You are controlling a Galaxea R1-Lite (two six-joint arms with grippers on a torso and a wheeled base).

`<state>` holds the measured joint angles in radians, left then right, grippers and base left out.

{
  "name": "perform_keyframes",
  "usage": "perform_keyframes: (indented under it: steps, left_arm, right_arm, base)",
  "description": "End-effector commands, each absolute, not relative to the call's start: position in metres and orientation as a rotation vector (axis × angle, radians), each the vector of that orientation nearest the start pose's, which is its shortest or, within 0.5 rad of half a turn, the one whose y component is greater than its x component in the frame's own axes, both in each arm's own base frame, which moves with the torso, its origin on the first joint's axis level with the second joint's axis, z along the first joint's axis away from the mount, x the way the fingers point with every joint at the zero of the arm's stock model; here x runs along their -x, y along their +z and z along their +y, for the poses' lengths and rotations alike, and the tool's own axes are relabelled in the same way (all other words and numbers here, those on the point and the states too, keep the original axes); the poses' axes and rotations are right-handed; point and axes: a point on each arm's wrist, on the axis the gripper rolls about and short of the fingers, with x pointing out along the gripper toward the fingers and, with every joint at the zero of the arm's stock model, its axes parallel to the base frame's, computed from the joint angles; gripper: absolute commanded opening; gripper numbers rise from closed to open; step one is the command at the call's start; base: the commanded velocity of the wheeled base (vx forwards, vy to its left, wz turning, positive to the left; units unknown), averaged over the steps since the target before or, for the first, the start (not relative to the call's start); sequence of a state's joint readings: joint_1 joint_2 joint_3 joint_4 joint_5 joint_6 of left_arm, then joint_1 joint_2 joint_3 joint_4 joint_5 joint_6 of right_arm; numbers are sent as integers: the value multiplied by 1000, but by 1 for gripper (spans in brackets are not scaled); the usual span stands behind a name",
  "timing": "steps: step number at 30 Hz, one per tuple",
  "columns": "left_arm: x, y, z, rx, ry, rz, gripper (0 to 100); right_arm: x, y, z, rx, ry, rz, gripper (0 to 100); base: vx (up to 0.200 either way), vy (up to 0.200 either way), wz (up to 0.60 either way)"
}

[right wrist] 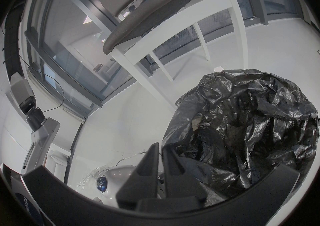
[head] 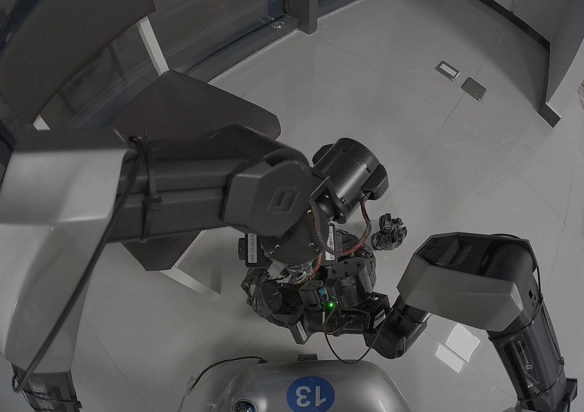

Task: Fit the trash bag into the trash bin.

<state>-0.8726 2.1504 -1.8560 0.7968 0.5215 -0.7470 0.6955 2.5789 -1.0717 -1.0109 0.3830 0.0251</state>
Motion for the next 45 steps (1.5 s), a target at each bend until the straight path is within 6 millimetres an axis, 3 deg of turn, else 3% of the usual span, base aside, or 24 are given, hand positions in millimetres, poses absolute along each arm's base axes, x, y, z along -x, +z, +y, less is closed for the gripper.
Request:
perform_keyframes:
  steps: [1, 9, 14, 20, 21, 23, 26, 28, 34, 45]
  left_arm:
    - [-265, 184, -299, -8, 13, 879, 100]
    - [-266, 182, -299, -14, 15, 883, 100]
    - [-265, 168, -299, -118, 14, 933, 100]
    - [-272, 150, -307, -190, 12, 965, 100]
    - [-272, 150, -307, -190, 12, 965, 100]
    - [-271, 141, -307, -273, 22, 984, 100]
    - [-265, 136, -314, -330, 33, 966, 100]
    - [-254, 131, -325, -353, 17, 950, 100]
    - [-235, 130, -340, -337, -13, 936, 100]
    - [-229, 141, -349, -253, -22, 896, 100]
  right_arm:
    - [-323, -58, 282, 58, 1051, 527, 100]
    - [-323, -48, 280, 51, 1046, 512, 100]
    - [-324, -14, 269, 29, 1019, 458, 100]
    - [-332, 23, 215, 6, 867, 428, 100]
    - [-332, 23, 215, 6, 867, 428, 100]
    - [-331, 39, 186, -7, 801, 415, 100]
    - [-328, 48, 167, -13, 755, 411, 100]
    - [-321, 57, 145, -24, 707, 405, 100]
    - [-306, 62, 121, -34, 661, 410, 100]
    - [-290, 51, 117, -34, 662, 435, 100]
  base:
    - [0, 0, 0]
    - [0, 0, 0]
    - [0, 0, 0]
    - [0, 0, 0]
    - [0, 0, 0]
    - [0, 0, 0]
    - [0, 0, 0]
    - [0, 0, 0]
    - [0, 0, 0]
    - [0, 0, 0]
